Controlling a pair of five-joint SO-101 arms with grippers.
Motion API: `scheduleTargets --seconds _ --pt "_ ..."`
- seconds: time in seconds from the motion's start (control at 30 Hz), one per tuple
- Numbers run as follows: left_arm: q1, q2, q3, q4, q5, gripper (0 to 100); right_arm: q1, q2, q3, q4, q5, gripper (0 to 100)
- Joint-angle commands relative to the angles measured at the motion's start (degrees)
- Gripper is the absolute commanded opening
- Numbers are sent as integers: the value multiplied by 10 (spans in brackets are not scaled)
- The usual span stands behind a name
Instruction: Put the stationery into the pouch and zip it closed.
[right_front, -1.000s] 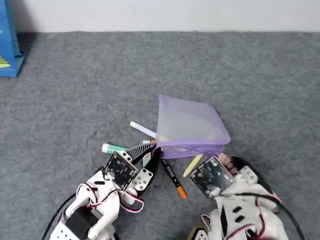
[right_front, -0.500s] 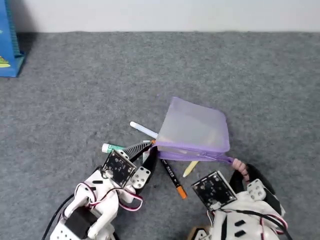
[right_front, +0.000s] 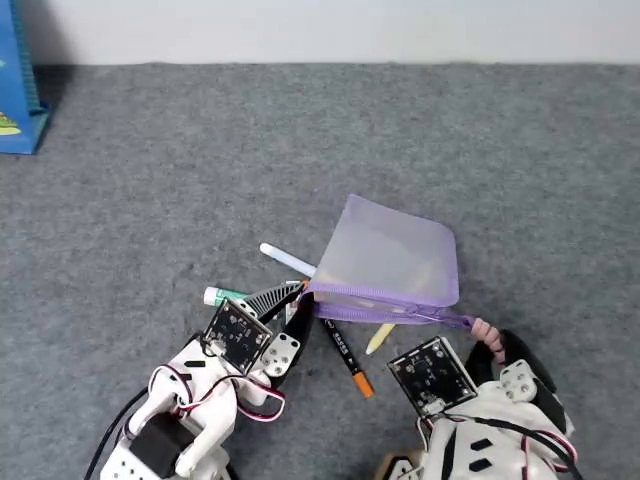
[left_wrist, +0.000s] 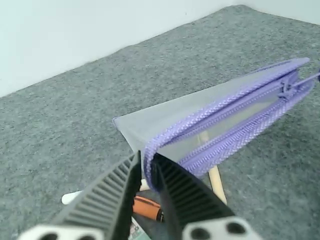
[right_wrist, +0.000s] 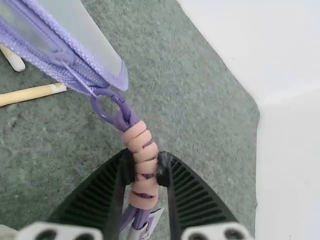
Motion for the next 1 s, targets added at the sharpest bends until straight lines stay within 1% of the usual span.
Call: scheduleTargets --seconds 0.0,0.13,0.27,0.37,0.43,0.6,0.8,0.97 --pt "-25 -7 -2 15 -4 12 22 -2 -32 -4 3 8" --pt "12 -7 -2 19 -4 28 22 -2 -32 -3 1 8" --pt "4 -7 3 18 1 145 21 -2 -32 0 0 8" --pt "-11 -7 29 -2 33 242 21 -2 -32 1 0 8" --pt "-14 -7 42 -13 40 283 21 -3 -32 1 0 8" --pt "2 -7 43 -18 40 252 9 -3 -33 2 -1 8" --pt "10 -7 45 -47 40 173 -79 -3 -44 36 -33 8" --pt "10 -7 46 -47 40 148 -111 -2 -62 46 -54 8"
